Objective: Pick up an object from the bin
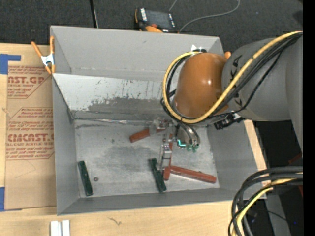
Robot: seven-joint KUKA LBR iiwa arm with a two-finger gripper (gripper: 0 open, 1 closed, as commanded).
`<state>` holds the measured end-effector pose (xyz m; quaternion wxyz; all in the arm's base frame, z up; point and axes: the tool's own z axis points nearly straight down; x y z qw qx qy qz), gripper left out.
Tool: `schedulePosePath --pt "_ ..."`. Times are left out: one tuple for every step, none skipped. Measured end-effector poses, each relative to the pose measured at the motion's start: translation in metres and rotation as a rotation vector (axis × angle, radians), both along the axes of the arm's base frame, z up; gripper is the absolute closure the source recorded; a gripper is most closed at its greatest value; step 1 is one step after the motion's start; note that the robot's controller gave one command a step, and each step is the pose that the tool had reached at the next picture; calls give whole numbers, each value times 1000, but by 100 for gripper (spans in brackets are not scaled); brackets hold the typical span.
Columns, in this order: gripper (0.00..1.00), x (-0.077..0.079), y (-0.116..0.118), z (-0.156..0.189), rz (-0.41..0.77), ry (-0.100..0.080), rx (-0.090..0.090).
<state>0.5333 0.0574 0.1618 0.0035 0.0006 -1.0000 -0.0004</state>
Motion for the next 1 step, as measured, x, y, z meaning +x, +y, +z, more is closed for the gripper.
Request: schedulePosePath --pt "0 -37 -58 -95 185 -2 1"
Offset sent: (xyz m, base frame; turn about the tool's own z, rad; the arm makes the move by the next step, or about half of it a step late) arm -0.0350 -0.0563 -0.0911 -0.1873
